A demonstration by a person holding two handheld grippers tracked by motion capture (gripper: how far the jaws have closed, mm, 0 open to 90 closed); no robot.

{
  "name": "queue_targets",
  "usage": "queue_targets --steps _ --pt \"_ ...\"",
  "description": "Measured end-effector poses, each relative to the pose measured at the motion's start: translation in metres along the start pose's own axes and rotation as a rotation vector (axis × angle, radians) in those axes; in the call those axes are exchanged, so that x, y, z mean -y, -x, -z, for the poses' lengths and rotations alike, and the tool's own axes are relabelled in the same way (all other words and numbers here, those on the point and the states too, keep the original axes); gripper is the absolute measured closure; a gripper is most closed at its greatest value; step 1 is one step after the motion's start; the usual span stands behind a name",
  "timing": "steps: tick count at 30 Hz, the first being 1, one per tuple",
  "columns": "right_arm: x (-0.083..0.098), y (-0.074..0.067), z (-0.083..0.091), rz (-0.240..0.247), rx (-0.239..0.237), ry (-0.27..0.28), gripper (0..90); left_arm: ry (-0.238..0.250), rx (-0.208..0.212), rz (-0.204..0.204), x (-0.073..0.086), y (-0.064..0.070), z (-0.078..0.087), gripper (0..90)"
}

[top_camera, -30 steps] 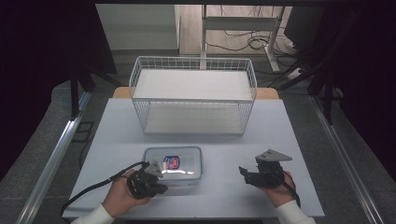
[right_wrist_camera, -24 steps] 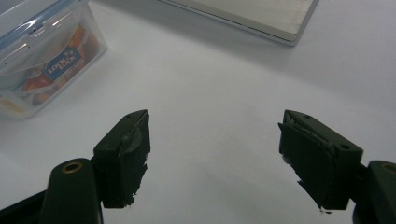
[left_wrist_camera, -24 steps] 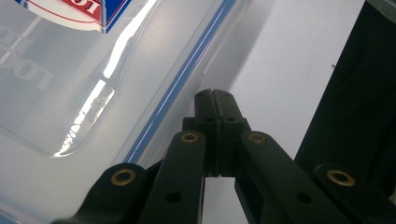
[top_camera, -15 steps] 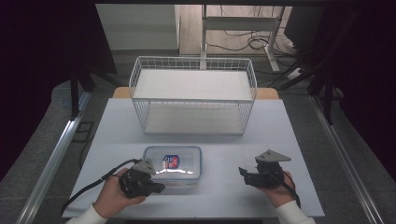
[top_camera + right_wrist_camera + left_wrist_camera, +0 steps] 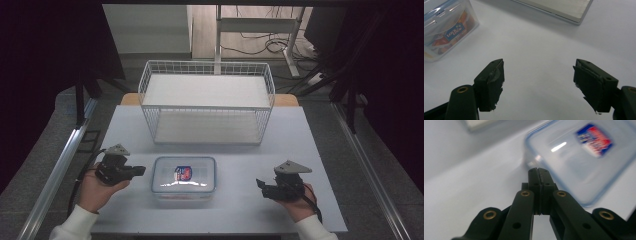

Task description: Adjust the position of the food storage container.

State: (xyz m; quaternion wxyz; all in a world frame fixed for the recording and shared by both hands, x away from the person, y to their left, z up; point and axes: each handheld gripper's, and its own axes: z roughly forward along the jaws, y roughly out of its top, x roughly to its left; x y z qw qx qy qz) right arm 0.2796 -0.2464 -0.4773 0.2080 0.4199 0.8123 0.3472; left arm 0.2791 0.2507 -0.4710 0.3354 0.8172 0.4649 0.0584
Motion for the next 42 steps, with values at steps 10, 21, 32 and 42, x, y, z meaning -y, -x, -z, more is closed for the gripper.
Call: queue_targets --steps 10,21,32,42 --pt "0.001 0.001 -0.001 0.010 0.004 -0.007 24.6 -0.119 0.043 -0.010 0.003 0.003 -0.034 90.0" --pt "0.001 0.000 -0.002 0.015 0.005 -0.017 24.6 -0.111 0.054 0.027 0.001 0.001 -0.038 90.0" --pt "0.001 -0.001 -0.003 0.015 0.005 -0.022 24.6 -0.108 0.082 0.028 -0.005 0.007 -0.045 90.0" --pt "0.001 -0.001 -0.004 0.014 0.005 -0.024 24.6 -0.109 0.132 0.012 -0.015 0.022 -0.057 90.0"
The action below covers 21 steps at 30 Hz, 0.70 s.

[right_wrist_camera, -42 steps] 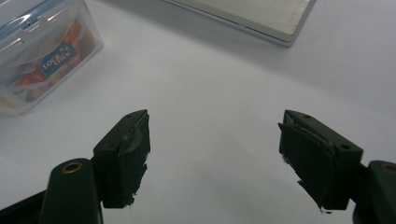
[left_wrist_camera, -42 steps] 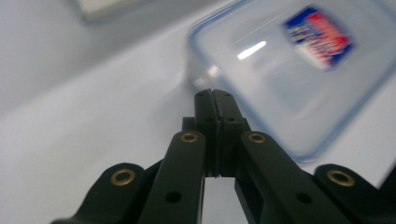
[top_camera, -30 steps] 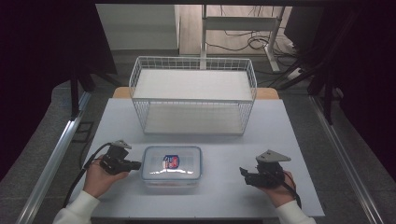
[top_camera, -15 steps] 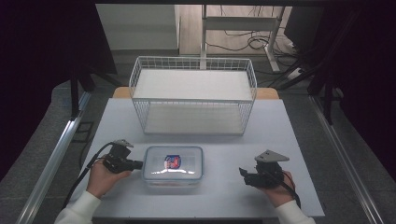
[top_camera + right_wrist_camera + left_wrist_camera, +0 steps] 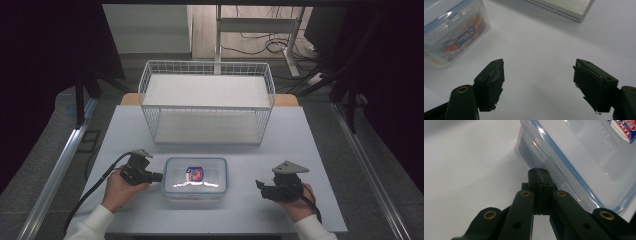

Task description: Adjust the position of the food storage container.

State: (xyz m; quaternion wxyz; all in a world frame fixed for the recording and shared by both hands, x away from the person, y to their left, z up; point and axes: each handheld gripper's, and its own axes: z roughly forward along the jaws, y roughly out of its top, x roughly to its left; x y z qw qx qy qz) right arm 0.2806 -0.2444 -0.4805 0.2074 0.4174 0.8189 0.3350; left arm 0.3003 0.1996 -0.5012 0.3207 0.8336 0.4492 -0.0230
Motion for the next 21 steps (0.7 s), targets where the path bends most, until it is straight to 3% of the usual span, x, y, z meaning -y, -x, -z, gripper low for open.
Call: queue_targets --steps 15,19,21 --pt "0.000 0.000 -0.001 0.000 -0.002 -0.003 24.6 -0.001 0.041 -0.043 -0.021 0.019 -0.021 90.0" --pt "0.000 0.001 -0.001 0.002 0.001 -0.001 24.6 0.007 0.040 -0.049 -0.021 0.019 -0.021 90.0" --pt "-0.001 0.001 0.000 0.001 0.004 0.003 24.6 0.024 0.000 -0.063 -0.019 0.018 -0.017 90.0"
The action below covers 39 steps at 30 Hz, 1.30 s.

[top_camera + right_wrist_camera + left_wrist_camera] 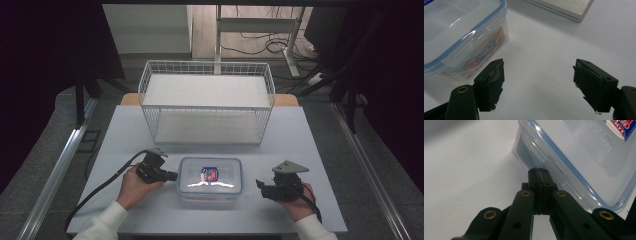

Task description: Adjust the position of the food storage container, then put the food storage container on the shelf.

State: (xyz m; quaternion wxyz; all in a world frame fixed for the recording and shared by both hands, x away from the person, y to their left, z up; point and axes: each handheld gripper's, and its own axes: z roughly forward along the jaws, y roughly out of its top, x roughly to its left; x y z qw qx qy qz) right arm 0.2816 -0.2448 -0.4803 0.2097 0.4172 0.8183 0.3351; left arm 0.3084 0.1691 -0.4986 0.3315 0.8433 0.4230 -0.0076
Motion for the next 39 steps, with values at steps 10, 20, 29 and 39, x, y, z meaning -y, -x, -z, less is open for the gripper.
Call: queue_targets --steps 10,20,29,39 --pt "0.002 0.001 0.000 0.001 -0.012 0.007 24.5 0.155 -0.050 0.047 0.023 -0.007 0.040 81.7" --pt "0.001 -0.001 -0.001 0.014 -0.030 0.013 24.3 0.222 -0.044 0.094 0.023 -0.009 0.041 26.3" --pt "-0.001 -0.002 0.001 0.004 -0.079 0.054 23.7 0.246 0.014 0.118 0.022 -0.008 0.041 19.4" --pt "-0.006 -0.009 -0.001 -0.083 -0.239 0.074 22.1 0.254 0.081 0.163 0.020 -0.008 0.038 16.8"
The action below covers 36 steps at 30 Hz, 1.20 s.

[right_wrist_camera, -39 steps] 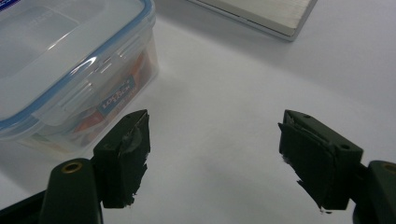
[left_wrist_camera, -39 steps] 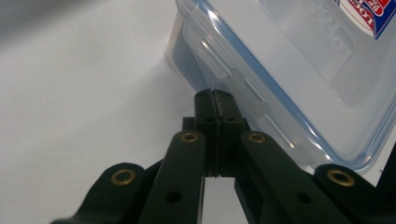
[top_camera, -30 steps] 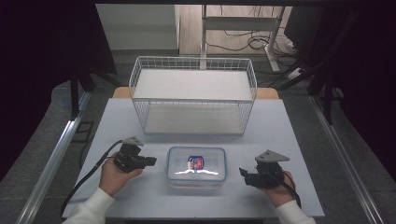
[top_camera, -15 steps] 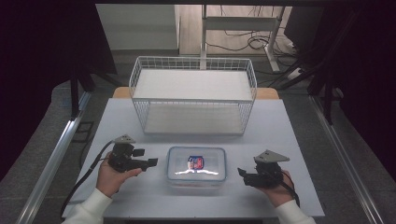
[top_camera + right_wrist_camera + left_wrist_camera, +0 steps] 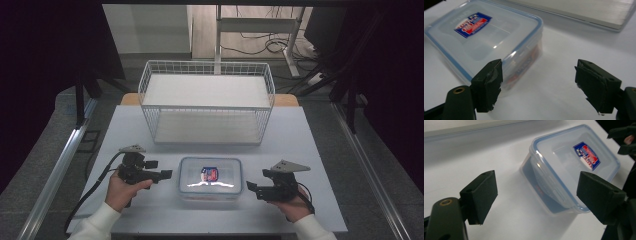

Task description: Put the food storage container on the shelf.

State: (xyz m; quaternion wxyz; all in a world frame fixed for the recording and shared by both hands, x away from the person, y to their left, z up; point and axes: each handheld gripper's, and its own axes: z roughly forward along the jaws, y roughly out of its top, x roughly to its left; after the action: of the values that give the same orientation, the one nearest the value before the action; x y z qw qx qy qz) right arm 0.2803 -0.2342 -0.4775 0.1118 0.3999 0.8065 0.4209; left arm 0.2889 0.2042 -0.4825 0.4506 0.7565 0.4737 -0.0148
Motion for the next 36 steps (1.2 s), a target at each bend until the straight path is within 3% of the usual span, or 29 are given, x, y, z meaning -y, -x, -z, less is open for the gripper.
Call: queue_targets --steps 5,8,10,12,14,19,20,22,24,29,32,36 --pt "-0.002 -0.005 -0.006 -0.007 -0.054 -0.005 21.6 0.007 0.035 0.030 0.000 0.001 -0.003 17.5" --pt "-0.003 -0.005 -0.010 -0.035 -0.083 -0.018 20.1 0.000 0.056 0.042 -0.001 0.000 -0.005 17.6" --pt "-0.004 -0.005 -0.014 -0.080 -0.122 -0.023 19.0 -0.008 0.076 0.060 -0.001 -0.001 -0.010 17.6" --pt "-0.004 -0.004 -0.016 -0.088 -0.126 -0.023 18.7 -0.009 0.085 0.068 -0.001 -0.002 -0.012 17.6" --pt "-0.006 -0.002 -0.019 -0.116 -0.145 -0.024 17.8 -0.009 0.123 0.102 -0.002 -0.004 -0.019 17.7" --pt "-0.011 0.003 -0.026 -0.170 -0.183 -0.040 14.4 -0.018 0.156 0.155 -0.004 -0.011 -0.031 17.5" --pt "-0.011 0.003 -0.026 -0.170 -0.183 -0.040 14.4 -0.018 0.156 0.155 -0.004 -0.011 -0.031 17.4" --pt "-0.015 0.010 -0.034 -0.224 -0.220 -0.056 13.1 -0.032 0.195 0.172 -0.004 -0.013 -0.037 17.0" --pt "-0.017 0.013 -0.038 -0.249 -0.233 -0.066 13.1 -0.048 0.205 0.178 -0.004 -0.014 -0.041 16.8" --pt "-0.017 0.015 -0.047 -0.279 -0.260 -0.092 13.0 -0.074 0.237 0.196 -0.002 -0.016 -0.049 16.6" --pt "-0.019 0.014 -0.055 -0.312 -0.300 -0.107 12.8 -0.095 0.263 0.199 0.001 -0.015 -0.055 17.3" --pt "-0.019 0.012 -0.062 -0.319 -0.316 -0.134 12.7 -0.105 0.290 0.205 0.002 -0.015 -0.058 22.1"
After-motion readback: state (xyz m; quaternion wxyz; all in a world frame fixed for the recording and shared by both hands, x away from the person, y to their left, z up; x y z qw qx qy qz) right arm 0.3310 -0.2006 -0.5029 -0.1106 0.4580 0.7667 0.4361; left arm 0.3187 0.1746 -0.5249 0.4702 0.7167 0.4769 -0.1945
